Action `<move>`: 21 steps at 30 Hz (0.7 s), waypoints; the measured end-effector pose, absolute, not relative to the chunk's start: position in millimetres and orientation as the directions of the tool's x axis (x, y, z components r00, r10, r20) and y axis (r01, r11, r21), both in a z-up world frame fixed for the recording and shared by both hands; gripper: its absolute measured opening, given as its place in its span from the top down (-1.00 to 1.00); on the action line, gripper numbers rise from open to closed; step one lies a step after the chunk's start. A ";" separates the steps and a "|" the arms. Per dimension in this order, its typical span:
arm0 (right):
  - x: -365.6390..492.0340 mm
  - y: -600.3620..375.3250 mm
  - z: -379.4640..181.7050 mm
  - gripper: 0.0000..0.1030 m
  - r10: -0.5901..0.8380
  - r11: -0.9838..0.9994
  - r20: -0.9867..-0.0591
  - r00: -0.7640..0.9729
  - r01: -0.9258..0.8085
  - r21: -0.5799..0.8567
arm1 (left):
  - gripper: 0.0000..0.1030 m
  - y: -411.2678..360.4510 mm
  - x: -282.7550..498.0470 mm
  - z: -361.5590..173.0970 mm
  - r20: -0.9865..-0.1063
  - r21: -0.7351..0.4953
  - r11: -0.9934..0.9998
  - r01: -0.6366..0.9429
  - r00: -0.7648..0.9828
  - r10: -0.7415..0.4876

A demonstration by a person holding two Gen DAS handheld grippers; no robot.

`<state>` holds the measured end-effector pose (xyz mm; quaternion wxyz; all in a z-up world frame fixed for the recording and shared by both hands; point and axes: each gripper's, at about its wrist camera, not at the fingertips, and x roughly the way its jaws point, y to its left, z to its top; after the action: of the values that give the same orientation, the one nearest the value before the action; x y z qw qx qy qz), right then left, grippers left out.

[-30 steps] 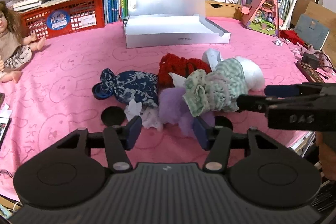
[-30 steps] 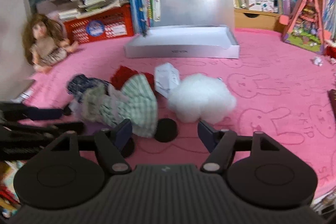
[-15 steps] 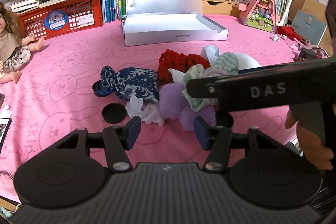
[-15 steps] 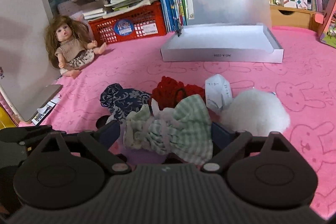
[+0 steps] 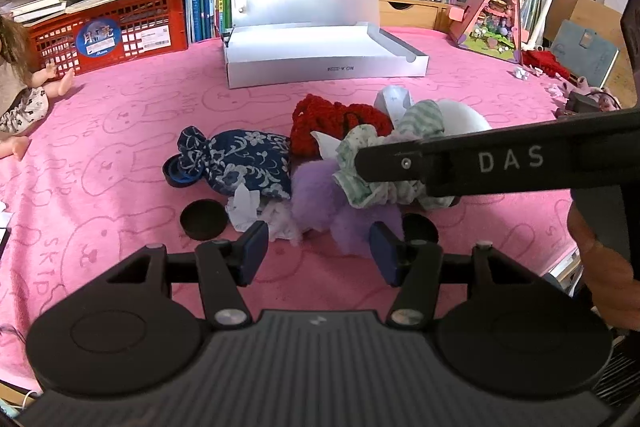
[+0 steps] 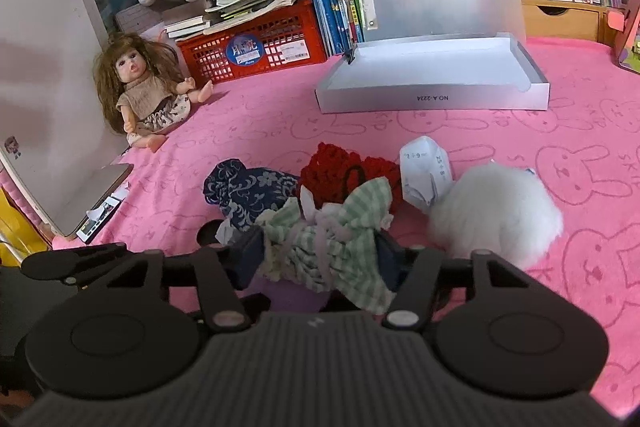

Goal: Organize objects
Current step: 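Grasp the green gingham bundle with the right tool while the left tool grasps the purple fluffy pouch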

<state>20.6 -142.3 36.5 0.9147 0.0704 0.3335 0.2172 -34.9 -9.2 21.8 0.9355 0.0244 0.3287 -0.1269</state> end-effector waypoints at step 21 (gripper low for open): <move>2.8 -198.7 59.6 0.08 0.236 0.968 -0.529 0.815 -0.148 0.203 | -0.30 -32.0 -23.6 23.3 -0.601 -0.001 0.956 0.293 0.764 -0.235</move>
<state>2.8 -198.7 59.6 0.9495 0.0766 0.2869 0.1011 -23.6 -32.0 23.3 0.9380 0.0463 0.3135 -0.1406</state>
